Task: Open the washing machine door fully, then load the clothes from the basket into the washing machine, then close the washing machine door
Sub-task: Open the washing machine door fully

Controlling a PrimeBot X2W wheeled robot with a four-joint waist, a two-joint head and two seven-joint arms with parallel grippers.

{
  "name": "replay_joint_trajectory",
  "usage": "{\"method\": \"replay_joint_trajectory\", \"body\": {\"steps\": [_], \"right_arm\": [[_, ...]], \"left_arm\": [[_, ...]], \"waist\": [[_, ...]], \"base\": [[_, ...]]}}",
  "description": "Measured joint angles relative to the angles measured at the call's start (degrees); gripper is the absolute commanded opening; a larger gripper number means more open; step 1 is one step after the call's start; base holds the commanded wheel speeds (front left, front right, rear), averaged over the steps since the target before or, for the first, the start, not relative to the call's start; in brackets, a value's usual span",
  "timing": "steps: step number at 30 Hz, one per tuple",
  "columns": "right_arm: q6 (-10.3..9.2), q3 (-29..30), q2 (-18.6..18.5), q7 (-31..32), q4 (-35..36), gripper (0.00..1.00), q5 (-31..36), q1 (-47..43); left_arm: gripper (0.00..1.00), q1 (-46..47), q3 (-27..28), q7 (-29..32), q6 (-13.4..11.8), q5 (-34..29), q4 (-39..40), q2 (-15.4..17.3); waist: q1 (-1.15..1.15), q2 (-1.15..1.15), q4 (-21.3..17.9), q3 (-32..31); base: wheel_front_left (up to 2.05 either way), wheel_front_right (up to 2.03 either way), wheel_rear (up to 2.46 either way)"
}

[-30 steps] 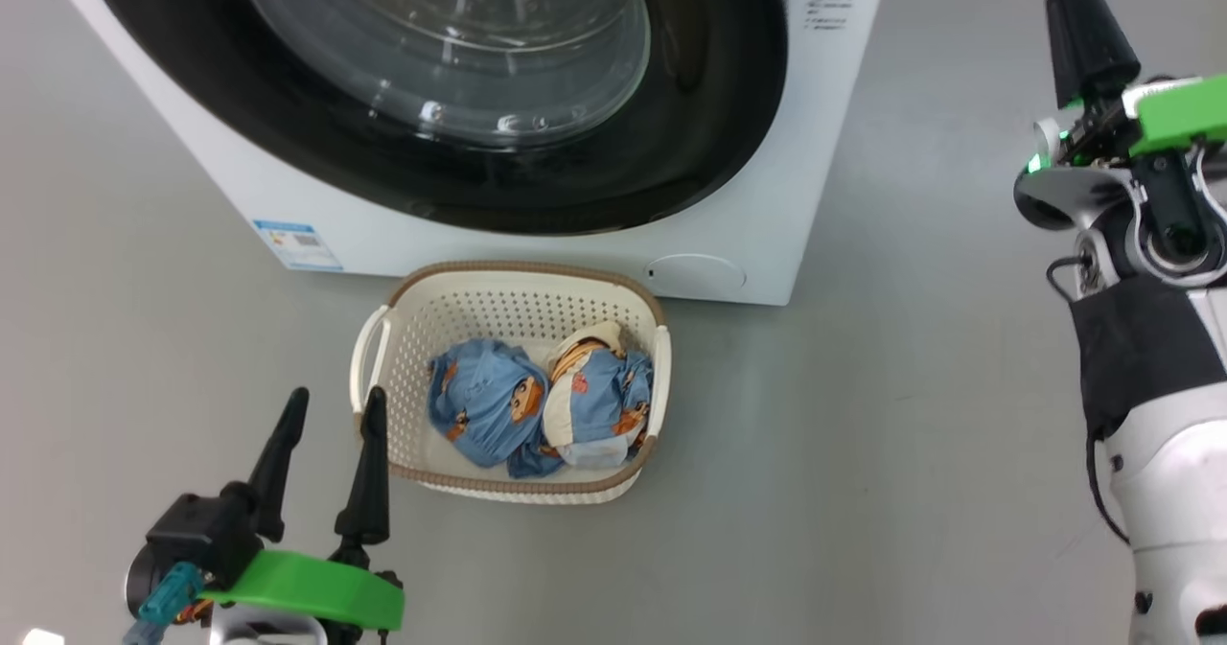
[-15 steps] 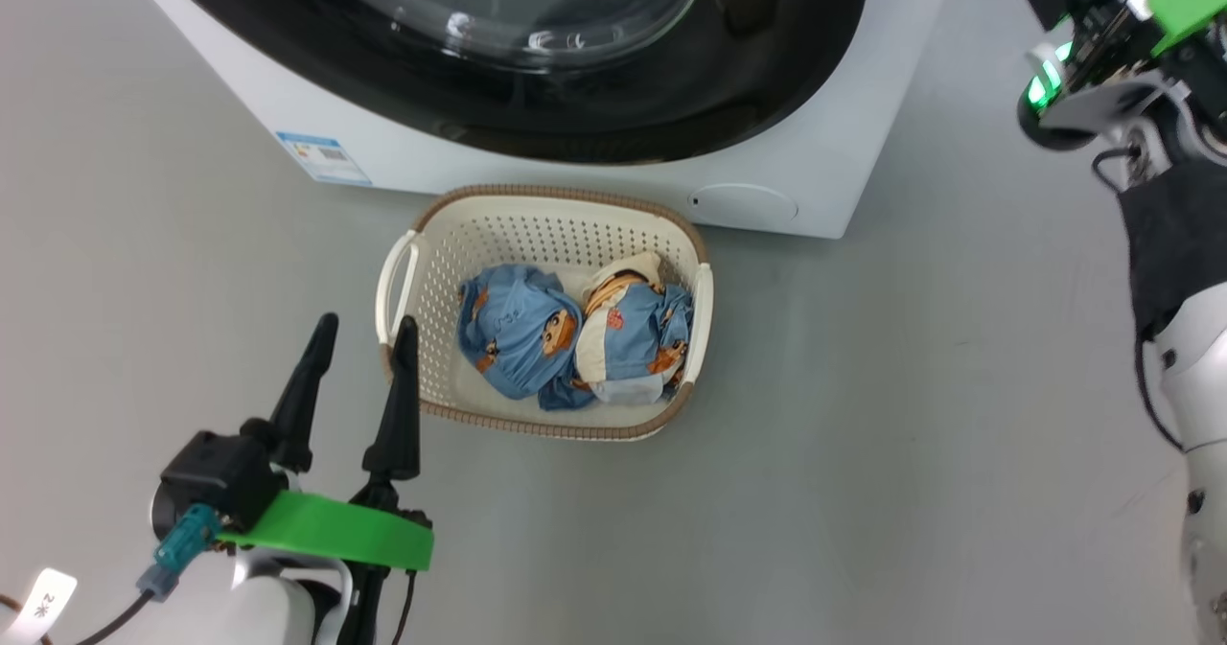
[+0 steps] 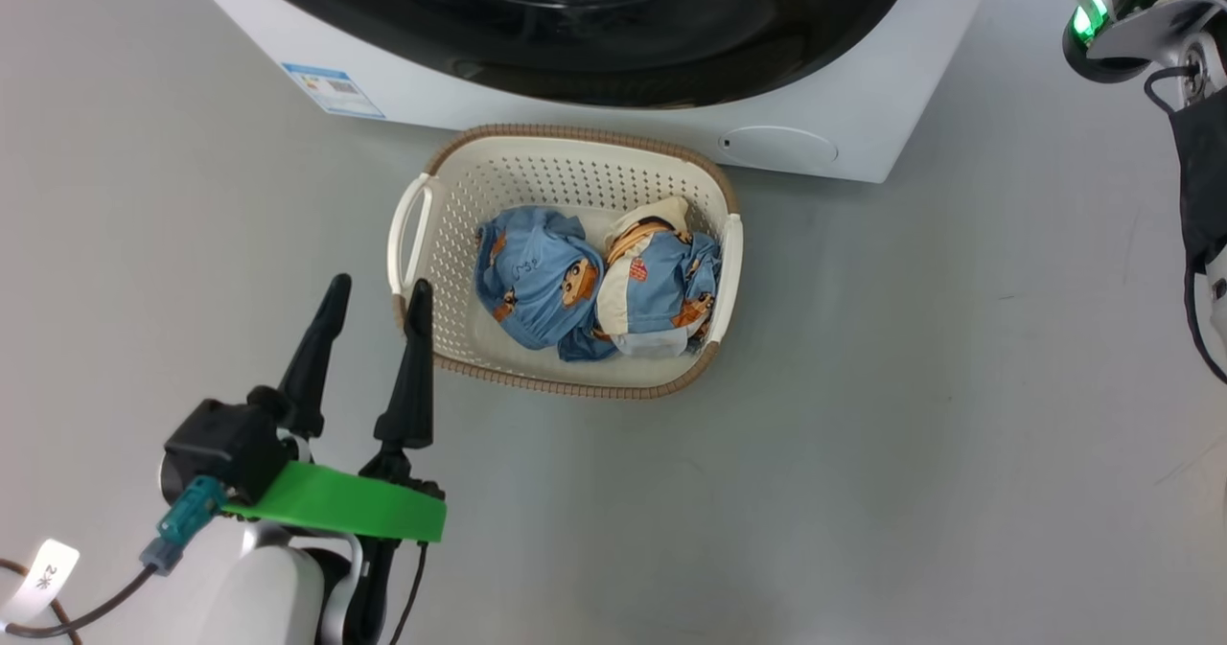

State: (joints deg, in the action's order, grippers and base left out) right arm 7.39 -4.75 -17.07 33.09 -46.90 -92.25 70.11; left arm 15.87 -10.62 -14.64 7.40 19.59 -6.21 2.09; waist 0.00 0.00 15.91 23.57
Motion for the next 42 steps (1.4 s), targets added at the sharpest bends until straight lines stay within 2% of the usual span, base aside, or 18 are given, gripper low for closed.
{"method": "replay_joint_trajectory", "body": {"steps": [10, 30, 36, 42], "right_arm": [[0.00, -1.74, -0.15, 2.65, -2.54, 0.00, 1.11, 3.77], [0.00, -3.68, 0.19, 2.94, -2.18, 0.00, 2.96, 5.34], [0.00, -4.22, 0.70, 3.91, -0.82, 0.00, 2.96, 4.08], [0.00, -5.11, 1.57, 5.27, 3.16, 0.00, 2.88, -1.09]], "left_arm": [[1.00, 1.40, -0.69, 0.00, 0.00, 0.42, 0.33, -0.23], [1.00, 3.19, -2.11, 0.00, 0.00, 1.42, 1.12, -0.32], [1.00, 3.18, -2.10, 0.00, 0.00, 1.42, 1.10, -0.33], [1.00, 2.80, -1.99, 0.00, 0.00, 1.40, 0.55, -0.24]], "waist": [[0.00, 0.00, 0.73, 2.43], [0.00, 0.00, 1.69, 4.36], [0.00, 0.00, 1.11, 3.43], [0.00, 0.00, 0.19, 1.44]], "base": [[0.00, 0.00, 0.00], [0.00, 0.00, 0.00], [0.00, 0.00, 0.00], [0.00, 0.00, 0.00]]}}
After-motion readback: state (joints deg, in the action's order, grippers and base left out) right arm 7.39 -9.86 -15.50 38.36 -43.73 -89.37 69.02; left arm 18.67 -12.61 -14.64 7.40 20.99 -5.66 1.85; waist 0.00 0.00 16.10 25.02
